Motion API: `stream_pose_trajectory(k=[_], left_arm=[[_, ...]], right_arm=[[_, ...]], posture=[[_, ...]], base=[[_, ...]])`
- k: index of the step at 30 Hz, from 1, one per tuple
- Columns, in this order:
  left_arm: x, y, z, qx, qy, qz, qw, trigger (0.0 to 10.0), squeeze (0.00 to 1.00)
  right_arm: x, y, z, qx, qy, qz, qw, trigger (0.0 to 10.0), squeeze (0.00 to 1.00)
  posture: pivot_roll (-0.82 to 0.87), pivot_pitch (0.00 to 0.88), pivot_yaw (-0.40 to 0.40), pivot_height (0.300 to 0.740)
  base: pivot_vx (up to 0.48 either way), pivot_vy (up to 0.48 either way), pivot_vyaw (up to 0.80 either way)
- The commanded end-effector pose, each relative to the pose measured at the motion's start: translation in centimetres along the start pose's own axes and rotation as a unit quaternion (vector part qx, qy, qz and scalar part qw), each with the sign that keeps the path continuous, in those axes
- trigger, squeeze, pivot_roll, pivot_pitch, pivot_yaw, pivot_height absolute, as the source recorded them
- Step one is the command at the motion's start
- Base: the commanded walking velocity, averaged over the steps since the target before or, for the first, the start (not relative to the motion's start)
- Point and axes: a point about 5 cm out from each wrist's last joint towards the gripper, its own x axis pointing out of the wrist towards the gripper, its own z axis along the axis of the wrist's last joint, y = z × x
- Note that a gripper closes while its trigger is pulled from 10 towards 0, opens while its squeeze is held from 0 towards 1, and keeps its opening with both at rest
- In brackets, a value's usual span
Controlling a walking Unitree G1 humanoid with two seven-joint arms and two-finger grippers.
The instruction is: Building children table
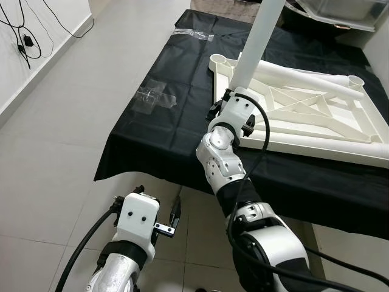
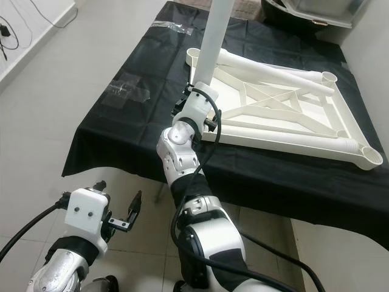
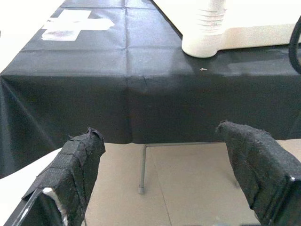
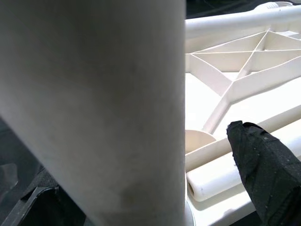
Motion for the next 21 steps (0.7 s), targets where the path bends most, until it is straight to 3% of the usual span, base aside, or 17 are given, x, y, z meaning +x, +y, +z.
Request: stream_pose_trajectory(k=[1,21], left_arm=[[0.0,-0.2,-0.4,0.000,0.006,-0.006,1.000,10.0,0.00],[0.0,-0.1,-0.7,0.001,0.009,-0.004,1.000,10.0,0.00]], right_arm=[[-2.3,1.0,-2.7,0.010,0.057,0.027,0.998,10.0,0.00],[-3.5,0.8,-3.9,0.008,0.096,0.115,0.989,10.0,0.00]], posture=[[0.12,0.207,-0.118,0.740],[0.11,0.203,-0.116,0.740]], base=[[0.000,0.000,0.00],[0.000,0.000,0.00]])
